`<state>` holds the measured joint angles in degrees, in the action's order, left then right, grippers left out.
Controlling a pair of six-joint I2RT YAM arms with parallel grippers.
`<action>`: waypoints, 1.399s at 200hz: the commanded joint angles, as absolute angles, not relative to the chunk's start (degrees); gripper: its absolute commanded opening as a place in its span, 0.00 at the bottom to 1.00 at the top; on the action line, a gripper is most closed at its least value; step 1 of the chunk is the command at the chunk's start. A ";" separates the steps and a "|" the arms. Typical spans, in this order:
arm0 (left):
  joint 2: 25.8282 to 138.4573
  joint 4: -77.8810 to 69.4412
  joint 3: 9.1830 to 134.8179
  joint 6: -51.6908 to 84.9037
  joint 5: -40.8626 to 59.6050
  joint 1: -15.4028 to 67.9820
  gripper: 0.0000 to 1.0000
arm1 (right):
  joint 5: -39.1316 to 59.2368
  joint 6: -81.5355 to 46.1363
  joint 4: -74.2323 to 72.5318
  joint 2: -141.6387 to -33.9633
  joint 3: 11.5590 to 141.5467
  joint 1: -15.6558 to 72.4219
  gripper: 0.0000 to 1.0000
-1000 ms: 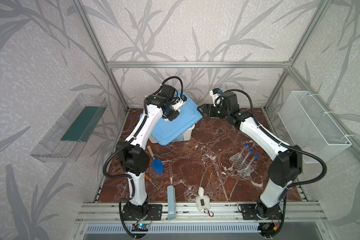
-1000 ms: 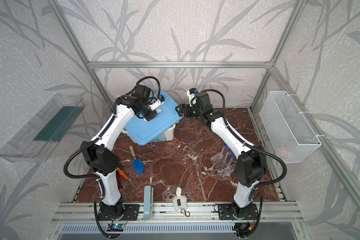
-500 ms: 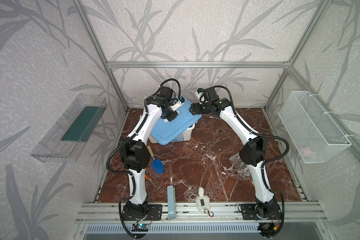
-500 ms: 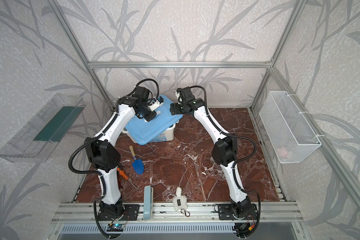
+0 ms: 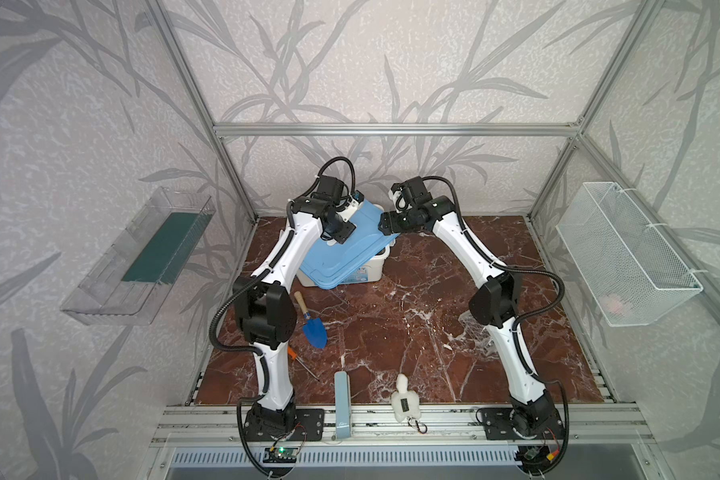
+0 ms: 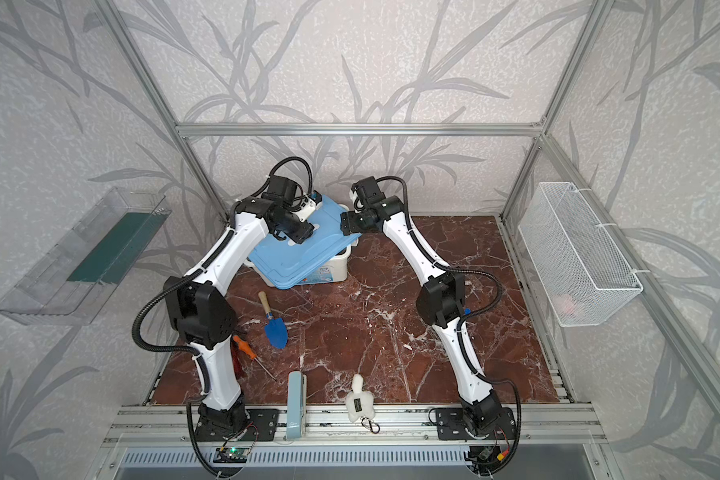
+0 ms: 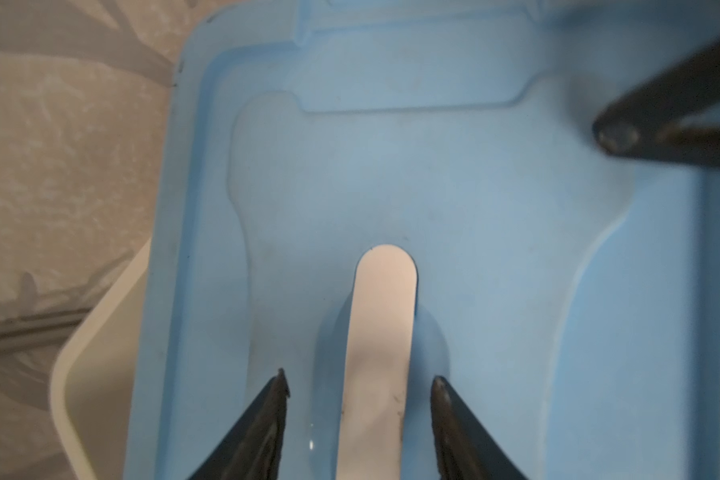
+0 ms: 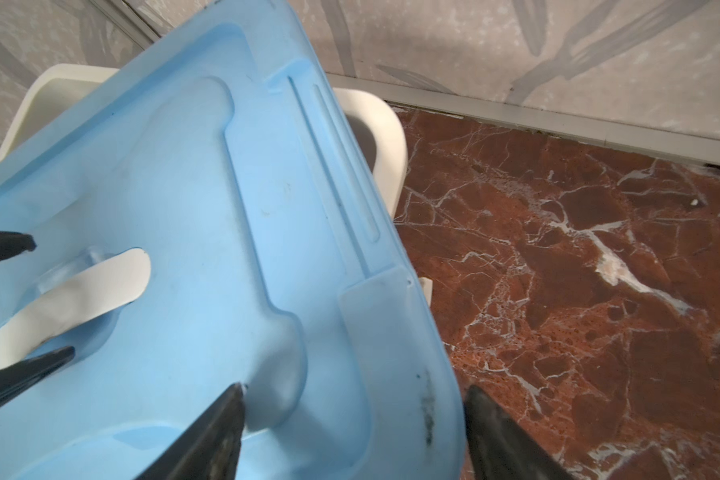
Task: Organize the chemistry lab equipment
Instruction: 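Carry the blue lid over the bin with the left while the right grips it, then lower the blue lid onto the white bin with both grippers holding its edges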
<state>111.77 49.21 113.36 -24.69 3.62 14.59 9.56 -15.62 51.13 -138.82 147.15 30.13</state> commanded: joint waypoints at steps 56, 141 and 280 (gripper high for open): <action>86.80 43.61 97.34 16.62 1.49 11.99 0.69 | 6.45 -14.21 53.93 -140.18 150.14 30.42 0.77; 81.11 38.66 80.07 18.63 -11.96 5.43 0.53 | 5.28 -13.35 57.07 -140.16 149.34 30.66 0.71; 94.57 32.28 80.95 18.19 -12.58 -0.39 0.44 | 7.42 -12.72 56.82 -134.65 141.87 33.10 0.65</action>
